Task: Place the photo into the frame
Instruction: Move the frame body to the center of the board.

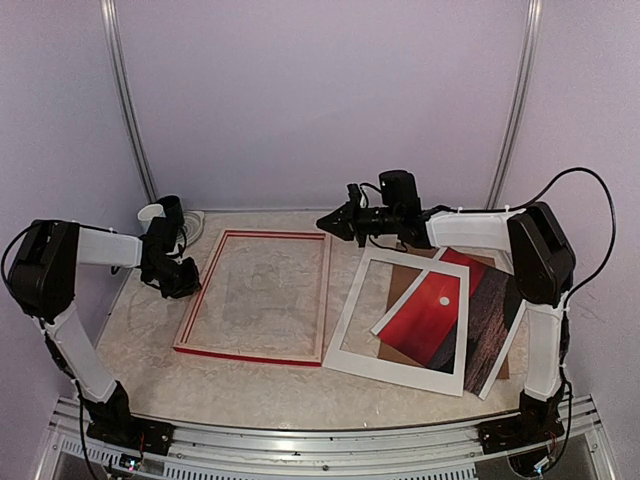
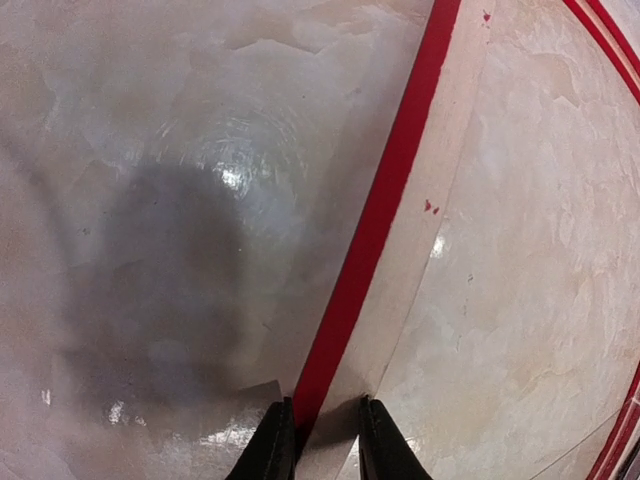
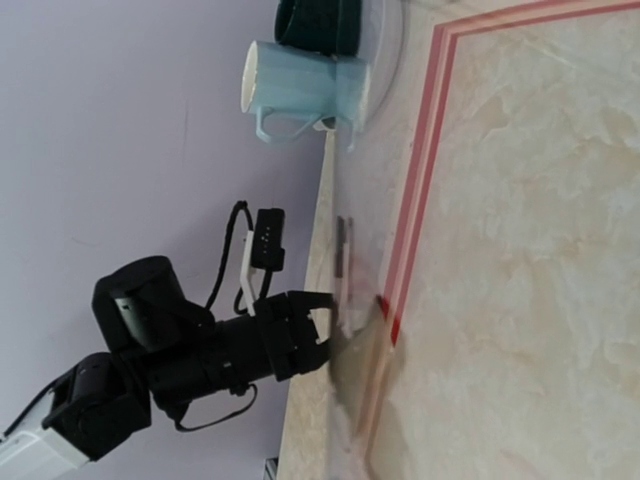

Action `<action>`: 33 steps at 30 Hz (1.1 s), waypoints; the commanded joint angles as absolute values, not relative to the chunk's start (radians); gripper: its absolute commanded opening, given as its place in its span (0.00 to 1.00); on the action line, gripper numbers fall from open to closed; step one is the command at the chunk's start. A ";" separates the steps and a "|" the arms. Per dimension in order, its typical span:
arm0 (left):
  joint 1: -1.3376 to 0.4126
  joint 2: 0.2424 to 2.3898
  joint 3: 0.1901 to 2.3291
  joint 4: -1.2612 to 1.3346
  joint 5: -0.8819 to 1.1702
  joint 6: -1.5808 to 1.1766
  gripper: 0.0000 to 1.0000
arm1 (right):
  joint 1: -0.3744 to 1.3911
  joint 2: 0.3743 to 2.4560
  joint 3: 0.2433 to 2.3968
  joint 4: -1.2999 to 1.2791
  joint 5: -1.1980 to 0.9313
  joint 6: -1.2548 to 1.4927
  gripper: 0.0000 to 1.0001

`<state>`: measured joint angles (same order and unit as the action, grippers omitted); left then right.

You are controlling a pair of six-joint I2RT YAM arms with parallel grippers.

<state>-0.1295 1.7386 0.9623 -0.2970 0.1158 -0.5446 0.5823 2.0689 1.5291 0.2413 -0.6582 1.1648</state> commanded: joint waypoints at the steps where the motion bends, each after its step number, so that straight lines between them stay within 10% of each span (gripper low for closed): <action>1: -0.143 1.750 0.925 -0.359 0.116 -0.533 0.23 | 0.566 2.008 1.549 0.241 -0.664 1.163 0.00; 33: -0.158 1.769 1.040 -0.439 0.060 -0.421 0.49 | 0.533 1.983 1.496 0.333 -0.721 1.241 0.00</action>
